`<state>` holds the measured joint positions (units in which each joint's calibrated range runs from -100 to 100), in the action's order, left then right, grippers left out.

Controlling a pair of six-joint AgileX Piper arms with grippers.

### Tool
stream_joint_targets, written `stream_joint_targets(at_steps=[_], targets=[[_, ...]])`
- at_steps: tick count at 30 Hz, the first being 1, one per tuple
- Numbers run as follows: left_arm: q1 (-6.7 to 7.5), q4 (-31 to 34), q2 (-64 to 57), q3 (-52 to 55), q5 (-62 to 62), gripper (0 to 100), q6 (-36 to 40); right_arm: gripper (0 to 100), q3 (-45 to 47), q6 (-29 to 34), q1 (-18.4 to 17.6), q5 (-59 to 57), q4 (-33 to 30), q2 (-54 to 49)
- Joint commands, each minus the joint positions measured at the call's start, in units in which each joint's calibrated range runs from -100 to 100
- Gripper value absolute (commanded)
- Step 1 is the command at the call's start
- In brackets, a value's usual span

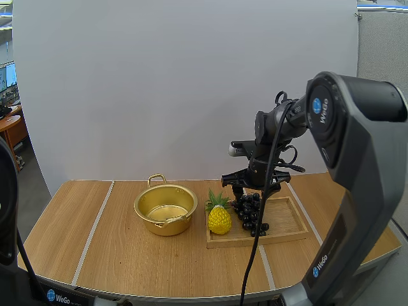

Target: Open the pot, put the grape inside, and close it

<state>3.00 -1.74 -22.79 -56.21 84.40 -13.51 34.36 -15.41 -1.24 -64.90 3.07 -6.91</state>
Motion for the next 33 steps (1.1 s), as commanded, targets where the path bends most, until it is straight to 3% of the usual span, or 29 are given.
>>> stream_joint_targets(at_steps=[1, 24, 25, 28, 29, 33], targets=[[0.20, 0.3, -0.3, -0.3, -1.8, 0, 0.4, 100, -2.0, -0.6, 0.3, 1.8, -0.4, 5.2], [0.20, 0.3, -0.3, -0.3, -1.8, 0, 0.4, 100, -2.1, -0.3, 0.3, 4.0, -1.3, 10.3], [0.20, 0.3, -0.3, -0.3, -1.8, 0, 0.4, 96, -2.1, -0.3, 0.3, 4.0, -1.3, 10.3], [0.20, 0.3, -0.3, -0.3, -1.8, 0, 0.4, 31, -2.1, -0.6, 0.3, 2.8, 0.2, 10.3], [0.20, 0.3, -0.3, -0.3, -1.8, 0, 0.4, 3, -2.1, -0.8, 0.3, 2.5, 0.7, 10.3], [0.20, 0.3, -0.3, -0.3, -1.8, 0, 0.4, 0, -2.1, -1.7, 0.3, 2.1, 1.3, 10.3]])
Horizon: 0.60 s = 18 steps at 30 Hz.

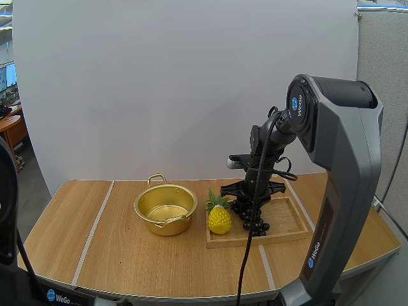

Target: Open the pot, put the grape inside, and close it

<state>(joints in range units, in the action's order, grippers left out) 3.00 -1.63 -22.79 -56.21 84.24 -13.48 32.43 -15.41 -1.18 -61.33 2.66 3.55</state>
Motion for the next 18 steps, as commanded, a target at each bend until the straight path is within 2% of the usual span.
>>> stream_joint_targets(at_steps=[1, 7, 18], targets=[[0.20, 0.2, -0.3, -0.3, -1.6, 0, 0.4, 0, -0.2, -1.7, 0.2, -1.5, 1.7, -0.4], [0.20, 0.2, -0.3, -0.3, -1.6, 0, 0.4, 0, -0.2, -1.7, 0.2, -1.7, 1.7, -4.5], [0.20, 0.2, -0.3, -0.3, -1.6, 0, 0.4, 0, -0.2, -1.7, 0.2, -7.1, 1.7, -19.0]])
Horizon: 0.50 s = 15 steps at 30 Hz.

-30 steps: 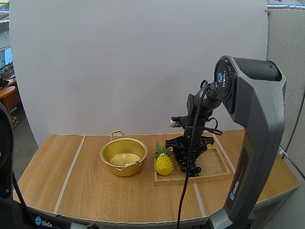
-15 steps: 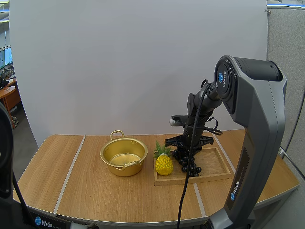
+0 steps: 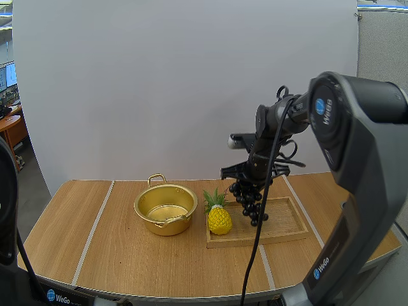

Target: Open the pot, put the grape inside, and close it

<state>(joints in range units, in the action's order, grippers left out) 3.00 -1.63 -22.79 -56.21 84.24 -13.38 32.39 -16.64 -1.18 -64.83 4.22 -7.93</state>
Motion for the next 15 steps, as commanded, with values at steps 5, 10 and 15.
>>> stream_joint_targets(at_steps=[5, 10, 15], targets=[[0.20, 0.2, -0.3, -0.3, -1.6, 0, 0.3, 0, -2.2, -0.9, 0.2, -8.0, 0.2, -13.3], [0.20, 0.2, -0.3, -0.3, -1.6, 0, 0.3, 0, -10.2, -4.1, 0.2, -20.5, 4.4, -14.7], [0.20, 0.2, -0.3, -0.3, -1.6, 0, 0.3, 0, -17.1, -6.6, -0.1, -25.2, 10.1, -14.7]])
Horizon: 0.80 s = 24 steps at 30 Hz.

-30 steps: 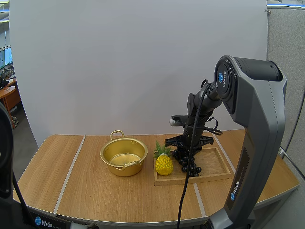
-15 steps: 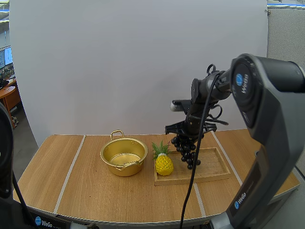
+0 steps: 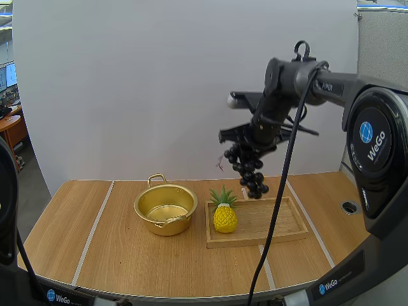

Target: Open the pot, put the grape inside, and close it

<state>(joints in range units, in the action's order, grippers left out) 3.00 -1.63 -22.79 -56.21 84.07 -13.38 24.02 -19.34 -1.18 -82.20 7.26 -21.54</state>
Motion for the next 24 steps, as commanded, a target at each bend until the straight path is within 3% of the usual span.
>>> stream_joint_targets(at_steps=[1, 13, 24], targets=[[0.20, 0.2, -0.3, -0.3, -1.5, 0, 0.3, 0, -9.8, -4.5, -0.3, -8.3, 7.9, -1.1], [0.20, 0.2, -0.3, -0.3, -1.5, 0, 0.3, 0, -16.0, -5.6, -10.0, -8.3, 9.7, 3.7], [0.20, 0.2, -0.3, -0.3, -1.5, 0, 0.3, 0, -20.9, -5.6, -15.9, -5.8, 9.7, 15.0]])
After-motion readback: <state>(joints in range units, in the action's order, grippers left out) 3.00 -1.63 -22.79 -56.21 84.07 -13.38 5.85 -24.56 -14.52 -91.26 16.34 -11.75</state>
